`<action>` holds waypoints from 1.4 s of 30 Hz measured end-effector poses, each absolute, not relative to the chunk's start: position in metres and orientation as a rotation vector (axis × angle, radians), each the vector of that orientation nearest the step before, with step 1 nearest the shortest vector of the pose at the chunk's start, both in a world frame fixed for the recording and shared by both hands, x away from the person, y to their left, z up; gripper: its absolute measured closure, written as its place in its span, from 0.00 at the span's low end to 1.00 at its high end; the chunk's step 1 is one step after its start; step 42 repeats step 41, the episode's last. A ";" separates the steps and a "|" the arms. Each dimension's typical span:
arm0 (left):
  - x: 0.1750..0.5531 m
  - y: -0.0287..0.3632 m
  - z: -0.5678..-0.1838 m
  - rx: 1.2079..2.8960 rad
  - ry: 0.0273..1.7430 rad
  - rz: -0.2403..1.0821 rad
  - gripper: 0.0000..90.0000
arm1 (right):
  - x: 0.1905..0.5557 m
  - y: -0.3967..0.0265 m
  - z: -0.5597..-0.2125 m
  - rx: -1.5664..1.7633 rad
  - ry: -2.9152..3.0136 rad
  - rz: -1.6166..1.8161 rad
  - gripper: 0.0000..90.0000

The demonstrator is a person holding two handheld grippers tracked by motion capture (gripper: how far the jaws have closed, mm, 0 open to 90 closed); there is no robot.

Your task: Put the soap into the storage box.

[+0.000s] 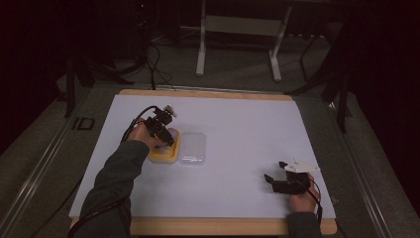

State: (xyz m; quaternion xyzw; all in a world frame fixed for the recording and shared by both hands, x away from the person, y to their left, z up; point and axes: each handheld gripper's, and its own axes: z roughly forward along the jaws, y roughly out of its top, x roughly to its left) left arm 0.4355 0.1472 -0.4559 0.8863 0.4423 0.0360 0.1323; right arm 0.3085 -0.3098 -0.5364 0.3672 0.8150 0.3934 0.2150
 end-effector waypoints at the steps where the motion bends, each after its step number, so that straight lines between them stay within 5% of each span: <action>1: 0.436 0.148 -0.456 2.569 1.287 0.103 0.56 | 0.308 -0.310 -0.536 1.017 2.260 1.091 0.23; 18: 0.438 0.150 -0.477 2.579 1.333 0.060 0.55 | 0.308 -0.310 -0.536 1.017 2.260 1.090 0.23; 26: 0.437 0.158 -0.469 2.532 1.376 0.119 0.38 | 0.308 -0.309 -0.536 1.015 2.261 1.088 0.23; 42: 0.412 0.157 -0.453 2.499 1.200 0.225 0.42 | 0.309 -0.309 -0.537 1.013 2.269 1.087 0.22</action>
